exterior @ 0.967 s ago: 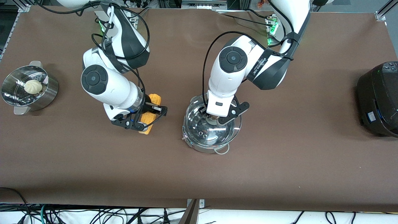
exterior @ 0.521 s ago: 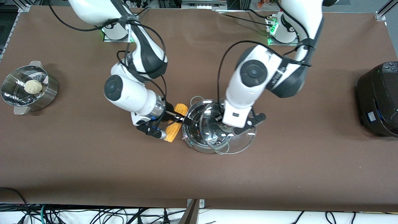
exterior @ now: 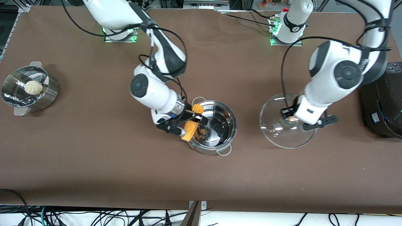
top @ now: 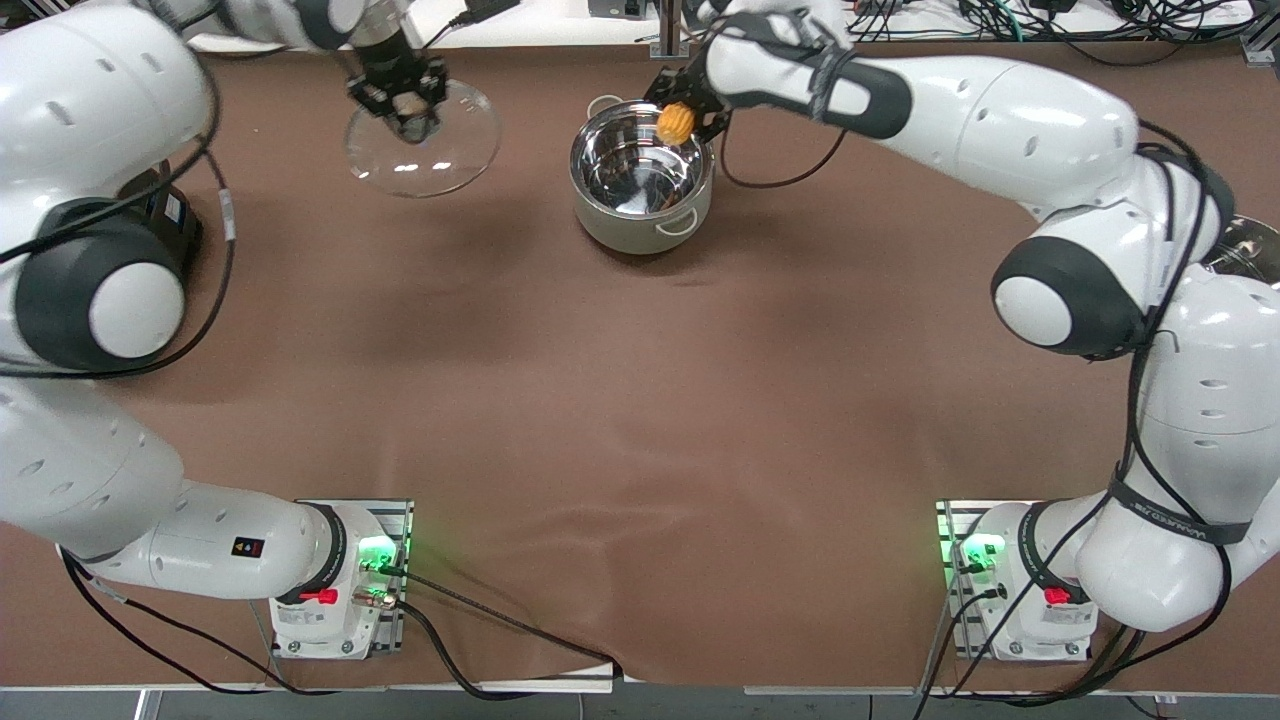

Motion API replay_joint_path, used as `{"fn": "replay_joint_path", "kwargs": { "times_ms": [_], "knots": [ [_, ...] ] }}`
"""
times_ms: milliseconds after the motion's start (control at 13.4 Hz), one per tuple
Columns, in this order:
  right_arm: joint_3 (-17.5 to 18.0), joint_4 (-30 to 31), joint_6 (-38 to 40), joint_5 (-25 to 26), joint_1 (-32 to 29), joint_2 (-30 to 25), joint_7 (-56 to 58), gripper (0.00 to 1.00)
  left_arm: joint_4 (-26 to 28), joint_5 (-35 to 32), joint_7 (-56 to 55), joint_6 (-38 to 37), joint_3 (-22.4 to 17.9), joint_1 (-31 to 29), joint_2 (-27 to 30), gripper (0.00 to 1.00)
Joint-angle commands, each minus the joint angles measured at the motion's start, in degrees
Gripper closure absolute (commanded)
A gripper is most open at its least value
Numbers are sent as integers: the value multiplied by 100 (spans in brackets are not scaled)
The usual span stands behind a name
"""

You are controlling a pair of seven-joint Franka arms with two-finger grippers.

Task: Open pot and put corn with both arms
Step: 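Lift the lid off with the left gripper while the right gripper carries the corn, then lower the lid with the left gripper while the right gripper drops the corn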

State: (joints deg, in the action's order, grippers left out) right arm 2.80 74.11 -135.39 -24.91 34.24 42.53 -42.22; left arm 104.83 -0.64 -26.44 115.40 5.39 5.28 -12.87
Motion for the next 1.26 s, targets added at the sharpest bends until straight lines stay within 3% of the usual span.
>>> {"fn": "replay_joint_path", "kwargs": {
  "times_ms": [0, 74, 149, 223, 372, 744, 967, 1041, 1190],
  "knots": [
    [-16, -169, -794, -66, 196, 561, 29, 83, 1460, -16, 622, 518, 112, -535, 786, 100],
    [-16, -186, -996, -49, 223, 702, 38, 80, 1679, 63, 762, 710, 120, -676, 778, 100],
    [-16, -195, -1242, -49, 371, 782, 3, 68, 1968, 194, 1007, 1121, 120, -799, 769, 100],
    [-34, -178, -1366, -31, 442, 783, -6, 5, 2276, 361, 1349, 1673, 120, -922, 708, 100],
    [-34, -160, -1367, 327, 487, 730, 12, 0, 2568, 556, 1764, 2484, 112, -1054, 419, 100],
    [-43, -169, -1358, 391, 469, 721, 12, 0, 2569, 591, 2194, 3162, 129, -1291, -267, 100],
    [-86, -152, -1236, 408, 434, 625, 47, 0, 2551, 1091, 2670, 3427, 147, -1293, -636, 100],
    [-252, -143, -922, 426, 443, 511, 29, 0, 2517, 1118, 2679, 3428, 147, -1258, -707, 100],
    [-639, -143, 25, 749, 452, 170, 82, 0, 2507, 1127, 2732, 3410, 147, -1231, -743, 78]
  ]
}}
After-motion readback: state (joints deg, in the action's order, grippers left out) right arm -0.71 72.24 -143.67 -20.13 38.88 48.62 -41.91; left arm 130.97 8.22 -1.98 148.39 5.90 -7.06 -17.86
